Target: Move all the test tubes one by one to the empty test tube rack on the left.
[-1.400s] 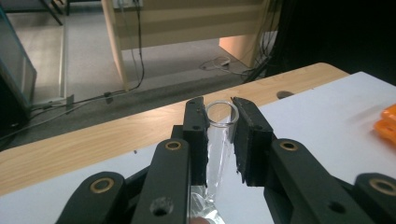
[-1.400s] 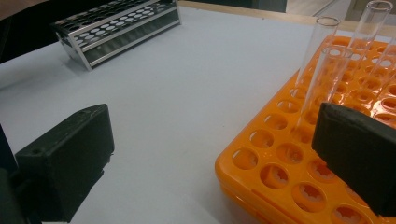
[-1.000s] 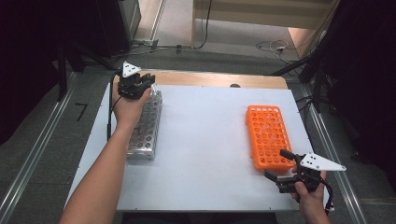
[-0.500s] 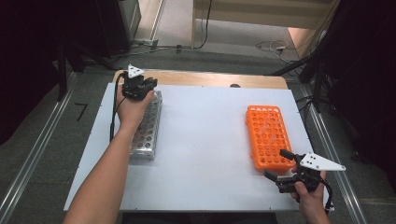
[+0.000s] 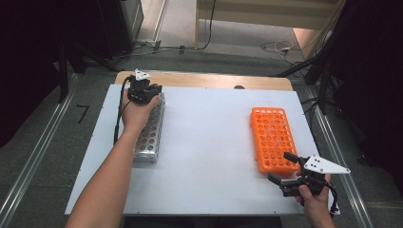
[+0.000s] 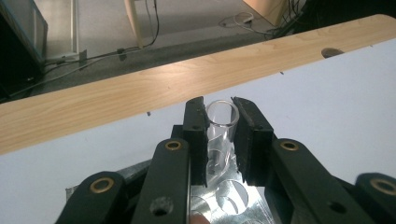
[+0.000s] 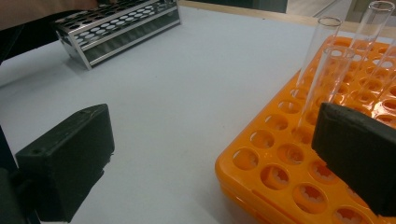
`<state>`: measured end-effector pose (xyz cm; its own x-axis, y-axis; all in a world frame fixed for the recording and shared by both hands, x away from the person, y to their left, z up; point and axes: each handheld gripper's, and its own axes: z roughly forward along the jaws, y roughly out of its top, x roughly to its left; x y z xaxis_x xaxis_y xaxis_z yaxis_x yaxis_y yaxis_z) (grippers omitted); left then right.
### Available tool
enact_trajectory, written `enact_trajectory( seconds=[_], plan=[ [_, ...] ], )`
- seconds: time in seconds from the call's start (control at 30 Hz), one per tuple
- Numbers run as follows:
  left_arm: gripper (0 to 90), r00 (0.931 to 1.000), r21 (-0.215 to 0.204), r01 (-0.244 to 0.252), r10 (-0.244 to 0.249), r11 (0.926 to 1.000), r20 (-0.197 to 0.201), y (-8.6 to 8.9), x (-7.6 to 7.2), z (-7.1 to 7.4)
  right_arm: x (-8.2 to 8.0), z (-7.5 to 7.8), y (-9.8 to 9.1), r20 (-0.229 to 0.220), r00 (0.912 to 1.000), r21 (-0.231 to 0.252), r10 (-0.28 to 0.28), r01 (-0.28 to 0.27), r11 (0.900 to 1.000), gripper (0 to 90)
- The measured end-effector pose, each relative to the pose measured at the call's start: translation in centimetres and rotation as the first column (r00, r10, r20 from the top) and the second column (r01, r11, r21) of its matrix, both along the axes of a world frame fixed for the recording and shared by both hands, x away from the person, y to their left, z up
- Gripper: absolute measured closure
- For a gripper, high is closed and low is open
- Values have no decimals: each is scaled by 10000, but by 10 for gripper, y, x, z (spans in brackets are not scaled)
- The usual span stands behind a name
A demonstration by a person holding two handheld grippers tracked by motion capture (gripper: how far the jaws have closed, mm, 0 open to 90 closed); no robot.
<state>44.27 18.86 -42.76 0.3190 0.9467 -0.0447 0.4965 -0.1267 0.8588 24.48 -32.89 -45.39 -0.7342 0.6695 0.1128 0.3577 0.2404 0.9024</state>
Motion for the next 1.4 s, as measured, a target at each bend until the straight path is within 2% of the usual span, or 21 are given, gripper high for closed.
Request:
enact_trajectory(
  seconds=[0.23,0.33,0.57,0.7,0.83,0.93,1.03,1.13,1.23,1.3,1.4],
  plan=[
    [727,9996,-184,-73,68,9998,-292,2,0,1,1,-1,1,23,10000,-67,20,-20,10000,0],
    [669,9993,-193,-146,140,9997,-341,3,-3,4,2,0,1,2,10000,-54,-9,9,10000,0],
    [475,10000,-801,-4,1,9968,-43,6,-17,13,4,0,0,-74,9996,-172,-277,276,9995,0],
    [372,10000,-1067,30,-23,9943,60,6,-30,18,7,0,-2,-159,9986,-164,-504,501,9986,0],
    [295,9994,-1078,286,-264,9938,225,2,-46,23,11,1,-2,-217,9975,-180,-676,672,9976,0],
    [260,9981,-1222,491,-441,9913,433,0,-58,25,15,1,-1,-266,9963,-253,-815,809,9964,0],
    [222,9967,-1442,712,-649,9870,479,-4,-71,27,19,0,-1,-439,9947,-277,-925,913,9954,21],
    [186,9946,-1389,923,-847,9860,594,-9,-83,27,23,-1,0,-514,9933,-320,-1031,1015,9943,26],
    [153,9917,-1676,1144,-1025,9792,781,-13,-96,27,27,-2,0,-554,9922,-402,-1117,1095,9932,34],
    [128,9891,-1581,1311,-1184,9787,875,-15,-104,28,30,-3,0,-666,9905,-368,-1203,1181,9923,42],
    [103,9863,-1778,1518,-1372,9723,919,-18,-114,29,35,-4,-1,-909,9875,-216,-1291,1276,9916,81]
  ],
)
